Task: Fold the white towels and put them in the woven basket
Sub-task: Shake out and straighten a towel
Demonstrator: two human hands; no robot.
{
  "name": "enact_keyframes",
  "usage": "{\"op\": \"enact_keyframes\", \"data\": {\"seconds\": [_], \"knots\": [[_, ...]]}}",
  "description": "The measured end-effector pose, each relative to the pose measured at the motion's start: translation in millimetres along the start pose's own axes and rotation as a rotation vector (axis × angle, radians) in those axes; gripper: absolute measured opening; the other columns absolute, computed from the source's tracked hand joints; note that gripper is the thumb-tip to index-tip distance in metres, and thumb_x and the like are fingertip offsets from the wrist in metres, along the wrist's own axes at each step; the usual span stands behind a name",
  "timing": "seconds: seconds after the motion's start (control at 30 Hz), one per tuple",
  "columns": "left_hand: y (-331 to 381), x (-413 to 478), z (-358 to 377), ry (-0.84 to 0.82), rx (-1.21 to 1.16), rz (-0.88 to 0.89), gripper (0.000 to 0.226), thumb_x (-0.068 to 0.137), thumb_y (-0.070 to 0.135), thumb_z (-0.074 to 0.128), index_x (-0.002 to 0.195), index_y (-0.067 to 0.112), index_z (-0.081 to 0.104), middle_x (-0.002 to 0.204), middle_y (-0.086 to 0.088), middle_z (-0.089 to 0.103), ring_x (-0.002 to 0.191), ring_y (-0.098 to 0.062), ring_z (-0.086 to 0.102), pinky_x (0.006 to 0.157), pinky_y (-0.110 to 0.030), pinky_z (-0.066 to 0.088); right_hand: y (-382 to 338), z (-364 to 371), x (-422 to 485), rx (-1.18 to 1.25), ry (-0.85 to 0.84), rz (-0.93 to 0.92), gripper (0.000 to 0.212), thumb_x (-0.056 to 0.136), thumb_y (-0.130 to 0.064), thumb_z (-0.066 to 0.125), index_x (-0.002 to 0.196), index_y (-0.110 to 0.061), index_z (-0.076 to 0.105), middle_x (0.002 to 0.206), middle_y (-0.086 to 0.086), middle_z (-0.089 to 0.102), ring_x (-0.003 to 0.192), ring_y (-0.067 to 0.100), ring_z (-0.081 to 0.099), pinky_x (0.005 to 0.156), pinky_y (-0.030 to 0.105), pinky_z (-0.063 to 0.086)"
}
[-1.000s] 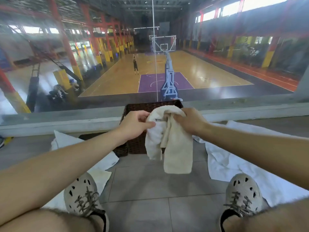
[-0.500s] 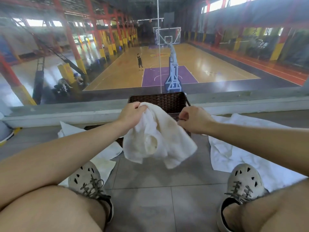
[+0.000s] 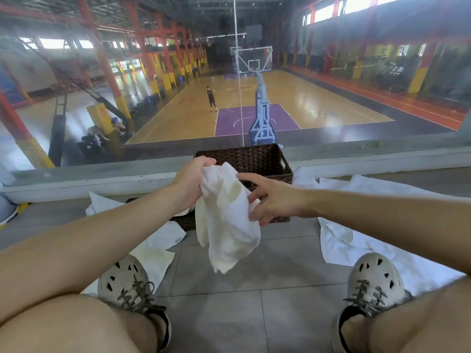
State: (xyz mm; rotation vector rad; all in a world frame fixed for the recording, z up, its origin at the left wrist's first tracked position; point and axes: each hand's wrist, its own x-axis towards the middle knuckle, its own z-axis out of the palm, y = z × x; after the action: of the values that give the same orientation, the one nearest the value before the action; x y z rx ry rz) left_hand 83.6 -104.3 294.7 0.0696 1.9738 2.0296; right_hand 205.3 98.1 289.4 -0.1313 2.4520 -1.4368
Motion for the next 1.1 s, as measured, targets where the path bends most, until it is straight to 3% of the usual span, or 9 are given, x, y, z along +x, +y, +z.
{"op": "enact_keyframes", "data": {"seconds": [0.1, 0.23, 0.33, 0.4, 0.47, 0.67, 0.8, 0.97, 1.1], "knots": [[0.2, 0.2, -0.6, -0.126, -0.149, -0.002, 0.044, 0.087, 0.002, 0.053, 0.130, 0.003, 0.059, 0.136, -0.024, 0.060, 0.118, -0.031, 0.061, 0.100, -0.041, 0.053, 0.5, 5.0, -1.8, -0.098, 0.071, 0.057, 0.067, 0.085, -0.028, 0.091, 0.141, -0.025, 0.055, 0.112, 0.000, 0.068, 0.082, 0.009, 0.066, 0.054, 0.015, 0.051], [-9.2, 6.2, -13.8, -0.002, 0.576, 0.291, 0.038, 0.083, 0.014, 0.079, 0.113, 0.033, 0.066, 0.117, 0.003, 0.073, 0.108, -0.013, 0.068, 0.088, -0.037, 0.058, 4.1, -8.6, 6.4, -0.308, 0.402, 0.054, 0.025, 0.095, -0.032, 0.076, 0.084, -0.014, 0.062, 0.082, -0.003, 0.061, 0.078, 0.016, 0.059, 0.061, 0.029, 0.044], [-13.0, 14.0, -35.6, 0.135, 0.904, 0.452, 0.021, 0.084, 0.043, 0.084, 0.095, 0.035, 0.069, 0.092, 0.013, 0.073, 0.087, -0.010, 0.068, 0.067, -0.033, 0.050, 10.1, -31.4, 7.0, -0.313, 0.688, 0.100, 0.015, 0.101, -0.030, 0.062, 0.102, -0.015, 0.062, 0.098, 0.004, 0.068, 0.091, 0.028, 0.062, 0.066, 0.036, 0.042], [-15.8, 19.0, -47.6, 0.176, 1.076, 0.426, 0.030, 0.076, 0.061, 0.076, 0.088, 0.034, 0.070, 0.090, 0.010, 0.069, 0.089, -0.018, 0.066, 0.069, -0.035, 0.050, 15.9, -46.9, 4.6, -0.238, 0.824, 0.092, 0.023, 0.104, -0.031, 0.056, 0.118, -0.014, 0.060, 0.112, 0.007, 0.069, 0.101, 0.033, 0.064, 0.067, 0.035, 0.041], [-20.4, 21.8, -53.4, 0.214, 1.187, 0.385, 0.038, 0.068, 0.065, 0.075, 0.077, 0.029, 0.068, 0.098, 0.004, 0.059, 0.096, -0.022, 0.056, 0.075, -0.038, 0.048, 18.3, -55.9, -0.1, -0.179, 0.888, 0.046, 0.015, 0.106, -0.031, 0.056, 0.107, -0.016, 0.056, 0.104, 0.006, 0.067, 0.097, 0.032, 0.063, 0.062, 0.033, 0.040], [-24.0, 13.0, -41.1, -0.045, 0.822, 0.241, 0.043, 0.058, 0.032, 0.075, 0.074, 0.000, 0.051, 0.072, -0.004, 0.043, 0.071, -0.022, 0.042, 0.068, -0.038, 0.028, 14.0, -51.7, -3.3, -0.192, 0.883, -0.090, 0.023, 0.104, -0.029, 0.062, 0.083, -0.027, 0.051, 0.085, -0.002, 0.061, 0.076, 0.017, 0.054, 0.058, 0.031, 0.036], [-17.8, 3.0, -32.5, -0.259, 0.626, 0.160, 0.056, 0.068, 0.028, 0.093, 0.091, -0.006, 0.056, 0.082, -0.017, 0.058, 0.076, -0.030, 0.060, 0.073, -0.039, 0.044, 7.6, -51.6, -4.5, -0.181, 0.932, -0.127, 0.014, 0.104, -0.025, 0.059, 0.095, -0.015, 0.056, 0.084, -0.004, 0.061, 0.074, 0.012, 0.053, 0.058, 0.032, 0.039], [-10.6, 1.0, -28.0, -0.365, 0.381, -0.018, 0.038, 0.079, 0.044, 0.076, 0.091, 0.011, 0.063, 0.095, -0.017, 0.059, 0.087, -0.031, 0.055, 0.078, -0.043, 0.040, 13.4, -61.3, -6.3, -0.197, 1.020, -0.059, 0.009, 0.107, -0.027, 0.052, 0.104, -0.019, 0.051, 0.085, -0.007, 0.058, 0.077, 0.016, 0.056, 0.056, 0.028, 0.035], [-12.0, 9.1, -33.4, -0.254, 0.564, 0.003, 0.069, 0.061, 0.026, 0.096, 0.125, 0.030, 0.071, 0.124, -0.010, 0.071, 0.107, -0.023, 0.071, 0.094, -0.041, 0.057, 21.5, -68.6, -6.4, -0.301, 1.026, 0.087, 0.013, 0.102, -0.017, 0.055, 0.114, -0.017, 0.053, 0.097, 0.003, 0.060, 0.092, 0.031, 0.059, 0.062, 0.031, 0.039]]}}
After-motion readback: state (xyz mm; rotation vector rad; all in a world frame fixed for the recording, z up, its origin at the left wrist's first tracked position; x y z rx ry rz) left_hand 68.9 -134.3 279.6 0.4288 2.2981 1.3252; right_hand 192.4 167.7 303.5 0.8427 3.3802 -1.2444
